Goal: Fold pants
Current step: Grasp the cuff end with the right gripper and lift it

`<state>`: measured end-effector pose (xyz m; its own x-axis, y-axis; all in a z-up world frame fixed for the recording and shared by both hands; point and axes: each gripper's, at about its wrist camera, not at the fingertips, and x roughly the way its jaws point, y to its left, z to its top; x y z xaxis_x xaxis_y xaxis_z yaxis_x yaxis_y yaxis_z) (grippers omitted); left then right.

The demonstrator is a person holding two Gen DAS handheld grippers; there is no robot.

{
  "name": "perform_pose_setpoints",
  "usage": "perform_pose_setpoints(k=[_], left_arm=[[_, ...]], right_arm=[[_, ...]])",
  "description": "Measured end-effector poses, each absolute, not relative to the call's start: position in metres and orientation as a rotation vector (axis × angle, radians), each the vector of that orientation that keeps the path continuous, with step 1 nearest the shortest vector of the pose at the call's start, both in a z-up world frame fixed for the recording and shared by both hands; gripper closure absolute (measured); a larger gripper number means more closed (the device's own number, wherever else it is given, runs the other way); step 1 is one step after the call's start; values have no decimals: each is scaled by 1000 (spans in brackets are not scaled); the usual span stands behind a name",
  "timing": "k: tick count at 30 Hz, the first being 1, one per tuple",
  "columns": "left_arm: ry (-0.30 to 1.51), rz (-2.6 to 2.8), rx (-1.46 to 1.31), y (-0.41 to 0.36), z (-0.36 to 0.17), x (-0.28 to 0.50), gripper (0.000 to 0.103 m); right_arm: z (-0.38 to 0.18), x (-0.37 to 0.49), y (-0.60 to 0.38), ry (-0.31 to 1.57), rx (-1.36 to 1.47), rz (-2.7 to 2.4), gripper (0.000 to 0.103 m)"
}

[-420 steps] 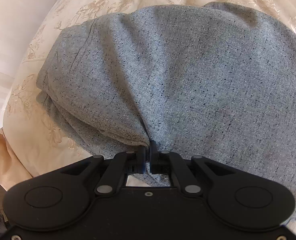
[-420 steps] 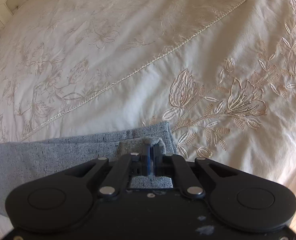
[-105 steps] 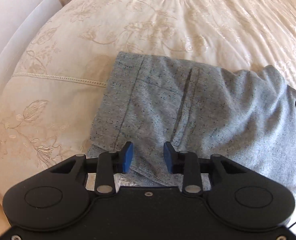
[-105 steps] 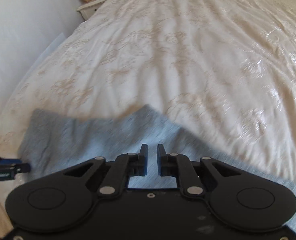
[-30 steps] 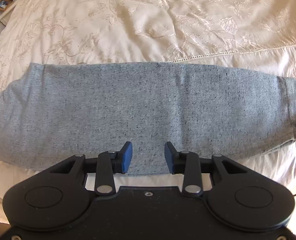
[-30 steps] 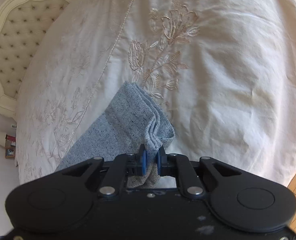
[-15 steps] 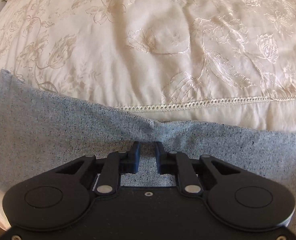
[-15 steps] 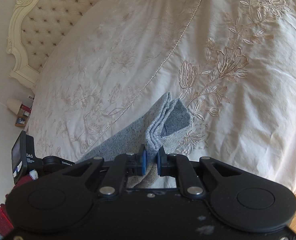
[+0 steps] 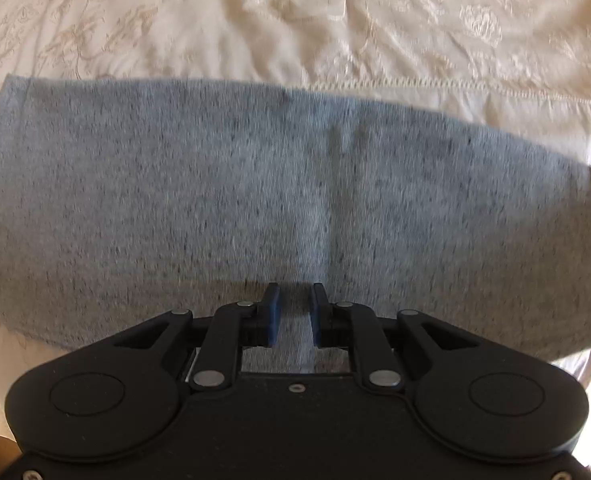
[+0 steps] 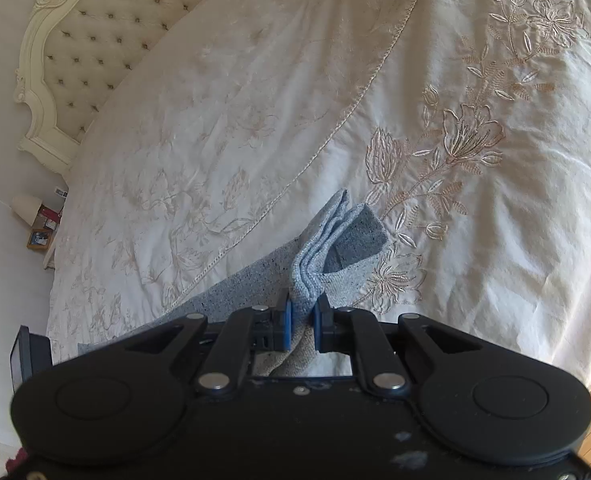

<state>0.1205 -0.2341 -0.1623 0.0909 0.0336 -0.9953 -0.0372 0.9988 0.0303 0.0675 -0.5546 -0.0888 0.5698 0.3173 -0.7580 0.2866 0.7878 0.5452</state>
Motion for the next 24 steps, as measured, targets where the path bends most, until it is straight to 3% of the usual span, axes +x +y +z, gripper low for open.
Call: perform_pose_setpoints(k=[4, 12, 19, 24], left_arm=[[1498, 21, -50, -223, -173, 118, 83], [1393, -43, -70, -147, -134, 124, 82], [1370, -9, -102, -39, -125, 122, 82], [1372, 53, -128, 32, -127, 111, 82]], right_arm=[[-87, 67, -544, 992, 655, -8, 92], [-39, 65, -481, 905, 466, -15, 91], [34, 52, -332, 790, 207, 253, 91], [5, 49, -207, 839, 127, 442, 91]])
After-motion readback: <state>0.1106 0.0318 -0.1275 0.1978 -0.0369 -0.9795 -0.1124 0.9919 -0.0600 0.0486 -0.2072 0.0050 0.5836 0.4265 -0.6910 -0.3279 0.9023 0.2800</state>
